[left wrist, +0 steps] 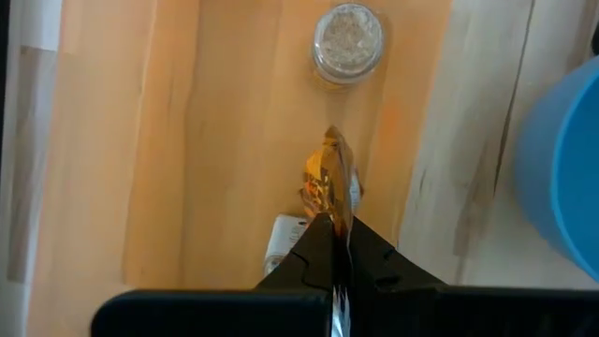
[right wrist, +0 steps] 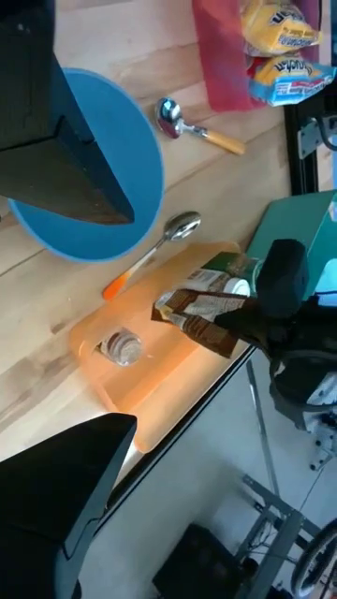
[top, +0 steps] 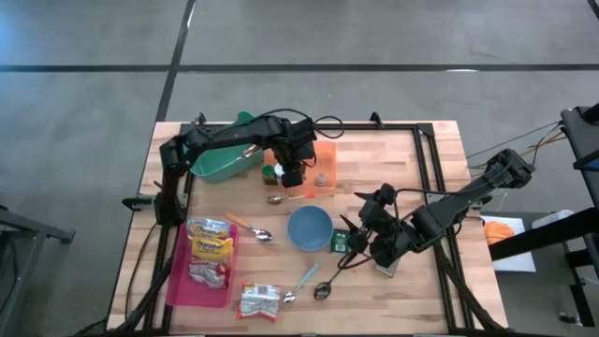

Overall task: Pick & Place Food Item
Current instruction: Put the orange spice pack into the orange bin

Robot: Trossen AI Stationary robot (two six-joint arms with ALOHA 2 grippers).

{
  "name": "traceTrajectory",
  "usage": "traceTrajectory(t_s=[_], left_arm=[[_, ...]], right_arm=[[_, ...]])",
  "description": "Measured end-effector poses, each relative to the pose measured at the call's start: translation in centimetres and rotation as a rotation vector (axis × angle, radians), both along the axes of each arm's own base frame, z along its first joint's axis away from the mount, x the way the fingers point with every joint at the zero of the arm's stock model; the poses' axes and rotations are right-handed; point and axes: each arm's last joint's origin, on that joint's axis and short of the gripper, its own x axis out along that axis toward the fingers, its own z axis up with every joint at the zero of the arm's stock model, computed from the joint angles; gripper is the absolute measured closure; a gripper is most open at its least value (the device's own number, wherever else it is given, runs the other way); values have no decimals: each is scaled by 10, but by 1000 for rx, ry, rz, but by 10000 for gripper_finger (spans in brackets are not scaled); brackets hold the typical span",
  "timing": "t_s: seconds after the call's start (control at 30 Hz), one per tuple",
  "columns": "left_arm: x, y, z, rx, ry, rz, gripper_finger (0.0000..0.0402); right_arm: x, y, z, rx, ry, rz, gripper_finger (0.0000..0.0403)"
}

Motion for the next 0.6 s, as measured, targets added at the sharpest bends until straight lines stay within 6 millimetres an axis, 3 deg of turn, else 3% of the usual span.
traceTrajectory(t_s=[0.6], left_arm=[[1,-1,0,2,-3,-18,401]], right_arm=[[0,0,-1,-4,6,2,59]])
